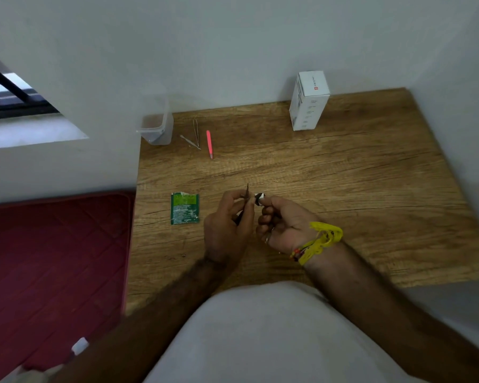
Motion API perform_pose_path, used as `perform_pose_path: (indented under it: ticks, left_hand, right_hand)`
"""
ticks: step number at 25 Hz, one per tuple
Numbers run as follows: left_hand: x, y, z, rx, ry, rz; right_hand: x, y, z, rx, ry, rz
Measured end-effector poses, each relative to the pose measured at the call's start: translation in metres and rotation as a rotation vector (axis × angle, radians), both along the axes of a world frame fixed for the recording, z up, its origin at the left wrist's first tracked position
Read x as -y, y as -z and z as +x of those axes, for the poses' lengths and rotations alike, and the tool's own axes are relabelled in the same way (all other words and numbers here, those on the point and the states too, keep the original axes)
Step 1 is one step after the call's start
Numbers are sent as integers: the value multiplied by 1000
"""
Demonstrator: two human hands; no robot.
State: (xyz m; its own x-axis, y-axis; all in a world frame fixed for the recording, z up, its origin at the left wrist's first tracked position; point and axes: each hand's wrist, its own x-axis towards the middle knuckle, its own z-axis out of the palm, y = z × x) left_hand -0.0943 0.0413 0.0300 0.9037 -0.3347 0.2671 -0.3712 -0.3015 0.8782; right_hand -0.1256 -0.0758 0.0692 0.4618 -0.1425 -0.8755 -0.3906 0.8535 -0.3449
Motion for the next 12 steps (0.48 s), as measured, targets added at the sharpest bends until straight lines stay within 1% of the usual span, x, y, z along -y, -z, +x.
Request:
perform_pose_path:
  ticks: [2, 4, 6, 7, 9, 10, 12]
  left_hand:
    - [4, -7, 2, -122, -25, -49]
    - [7, -13, 8, -292, -56, -78]
    - [6, -17, 16, -510, -79, -100]
    - [5, -16, 20, -633, -95, -112]
    - [2, -12, 24, -868, -120, -167]
    - [0, -9, 25, -945, -119, -202]
    - [0, -1, 24, -1020, -100, -246]
  right_hand:
    - [2, 4, -2, 22, -61, -163]
    - [7, 7, -5, 64, -162, -456]
    - [11, 7, -8, 121, -265, -714]
    - [14, 8, -9, 140, -286, -789]
    - [19, 10, -13, 135, -252, -863]
    - [20, 12, -15, 120, -219, -891]
    - [20, 22, -22, 92, -239, -1001]
